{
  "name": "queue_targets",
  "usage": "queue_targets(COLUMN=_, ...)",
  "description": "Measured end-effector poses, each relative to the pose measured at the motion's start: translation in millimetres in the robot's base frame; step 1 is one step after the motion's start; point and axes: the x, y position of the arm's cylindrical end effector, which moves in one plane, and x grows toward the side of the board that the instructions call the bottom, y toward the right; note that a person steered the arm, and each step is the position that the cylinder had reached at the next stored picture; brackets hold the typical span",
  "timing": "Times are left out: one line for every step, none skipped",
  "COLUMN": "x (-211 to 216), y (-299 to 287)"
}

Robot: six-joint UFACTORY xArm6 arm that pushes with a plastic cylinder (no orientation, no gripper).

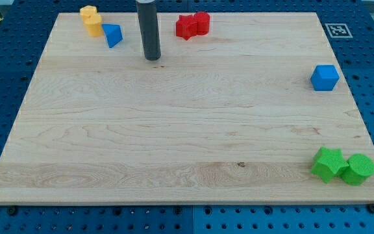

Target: Move the arm parallel to the blue cube

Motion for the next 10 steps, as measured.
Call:
queue_targets(x=8.7, y=0.8)
queue_targets(x=27.7, y=35.6)
queue_targets(x=32.6, y=90.4)
queue_targets(x=35.9, y=124.1)
queue_targets(x=35.9, y=125.2)
queue_targets(x=35.9, y=125.5)
queue_targets(x=35.9, y=125.5)
queue_targets(x=37.3, y=125.5)
queue_targets(x=37.3, y=125.5)
queue_targets(x=37.3, y=125.6)
